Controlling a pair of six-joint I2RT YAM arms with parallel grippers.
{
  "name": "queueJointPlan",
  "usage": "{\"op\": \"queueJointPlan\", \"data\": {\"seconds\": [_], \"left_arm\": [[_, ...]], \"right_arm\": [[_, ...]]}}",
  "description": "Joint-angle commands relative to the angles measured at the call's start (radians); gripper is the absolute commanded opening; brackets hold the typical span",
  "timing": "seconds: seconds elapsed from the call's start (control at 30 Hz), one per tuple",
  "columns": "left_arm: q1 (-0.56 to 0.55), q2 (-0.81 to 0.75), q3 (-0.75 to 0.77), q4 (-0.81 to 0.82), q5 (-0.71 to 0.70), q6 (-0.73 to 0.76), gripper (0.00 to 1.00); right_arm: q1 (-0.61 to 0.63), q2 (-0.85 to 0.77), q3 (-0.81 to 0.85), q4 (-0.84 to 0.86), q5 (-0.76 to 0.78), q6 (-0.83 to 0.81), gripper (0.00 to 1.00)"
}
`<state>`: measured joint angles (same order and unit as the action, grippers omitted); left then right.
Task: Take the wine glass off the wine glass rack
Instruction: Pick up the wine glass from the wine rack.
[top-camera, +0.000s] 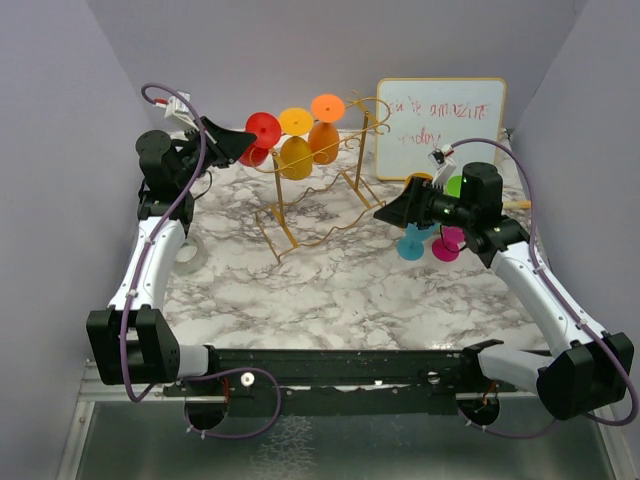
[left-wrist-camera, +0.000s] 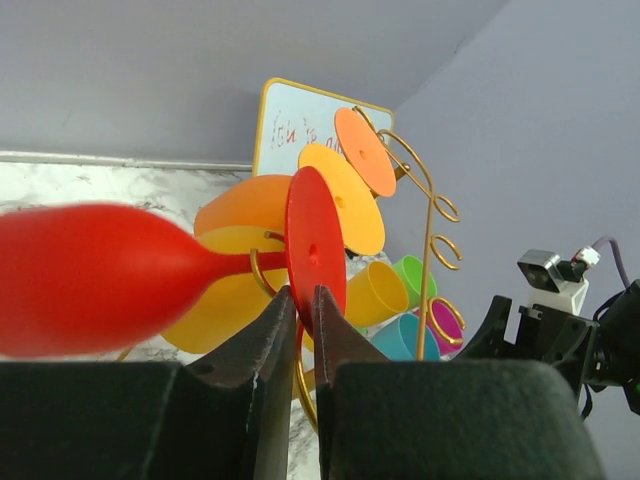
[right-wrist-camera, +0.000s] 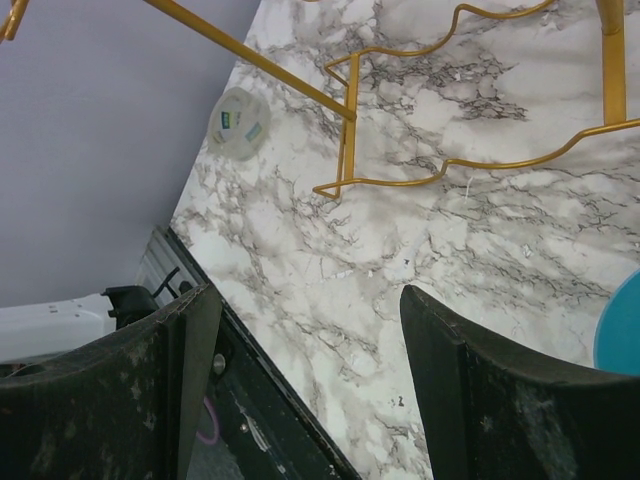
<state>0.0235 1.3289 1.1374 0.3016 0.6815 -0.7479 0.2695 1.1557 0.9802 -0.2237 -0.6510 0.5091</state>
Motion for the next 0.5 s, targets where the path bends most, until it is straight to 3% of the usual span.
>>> {"op": "queueJointPlan", "data": {"seconds": [0.0, 0.2, 0.47], "left_arm": [[-0.007, -0.006, 0.022, 0.010, -0.025, -0.003, 0.12], [-0.007, -0.013, 0.025, 0.010, -0.046, -0.014, 0.01], [-0.005, -0.004, 0.048, 0.010, -0.052, -0.113, 0.00]], "right_arm": [[0.004, 0.000, 0.019, -0.018, 0.014, -0.023, 0.78], [0.004, -0.005, 0.016, -0.026, 0.024, -0.026, 0.78], [0.004, -0.007, 0.019, -0.042, 0.041, -0.037, 0.78]]}}
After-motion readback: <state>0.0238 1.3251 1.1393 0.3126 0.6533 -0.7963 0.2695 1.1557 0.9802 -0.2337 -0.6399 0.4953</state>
